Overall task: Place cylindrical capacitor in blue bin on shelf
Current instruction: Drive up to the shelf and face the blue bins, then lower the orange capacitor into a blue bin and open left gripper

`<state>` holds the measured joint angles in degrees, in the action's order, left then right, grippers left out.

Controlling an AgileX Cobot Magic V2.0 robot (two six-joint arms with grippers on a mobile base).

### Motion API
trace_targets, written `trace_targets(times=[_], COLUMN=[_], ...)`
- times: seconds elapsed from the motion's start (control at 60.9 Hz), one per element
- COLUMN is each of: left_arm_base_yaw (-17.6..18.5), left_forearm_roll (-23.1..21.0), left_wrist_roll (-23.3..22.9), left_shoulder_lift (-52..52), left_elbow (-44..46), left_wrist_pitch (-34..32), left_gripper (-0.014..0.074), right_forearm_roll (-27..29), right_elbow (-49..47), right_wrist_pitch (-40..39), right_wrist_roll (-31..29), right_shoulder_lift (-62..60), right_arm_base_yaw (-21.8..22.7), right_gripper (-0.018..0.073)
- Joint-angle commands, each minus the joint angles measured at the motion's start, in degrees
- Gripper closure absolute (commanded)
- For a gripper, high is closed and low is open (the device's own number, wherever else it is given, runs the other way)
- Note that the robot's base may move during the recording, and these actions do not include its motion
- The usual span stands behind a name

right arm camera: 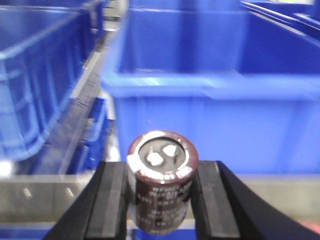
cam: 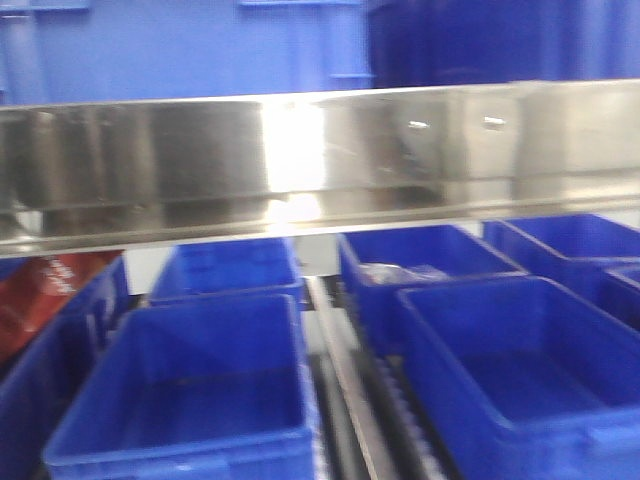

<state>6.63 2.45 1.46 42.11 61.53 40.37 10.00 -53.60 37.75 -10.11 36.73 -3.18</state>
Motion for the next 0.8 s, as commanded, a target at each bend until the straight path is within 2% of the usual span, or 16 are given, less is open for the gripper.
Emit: trace_targets(times=[0.0, 0.788], left_arm_base_yaw=[0.4, 0.4], left_forearm_roll=[-0.1, -0.1], left_wrist_roll=[0.0, 0.0], left_shoulder_lift=[-0.1, -0.1], left_elbow=[0.2, 0.2], left_wrist_pitch=[-1.0, -1.0], left_gripper=[0.0708, 0.0708], right_forearm_roll=[0.1, 0.1], right_elbow=[0.0, 0.0], right_wrist_pitch=[-2.2, -2.2], right_wrist_roll=[-0.5, -0.5], right_shoulder_lift=[-0.3, -0.3], right_arm_base_yaw=[-0.2, -0.2], right_gripper=[0.0721, 0.0721])
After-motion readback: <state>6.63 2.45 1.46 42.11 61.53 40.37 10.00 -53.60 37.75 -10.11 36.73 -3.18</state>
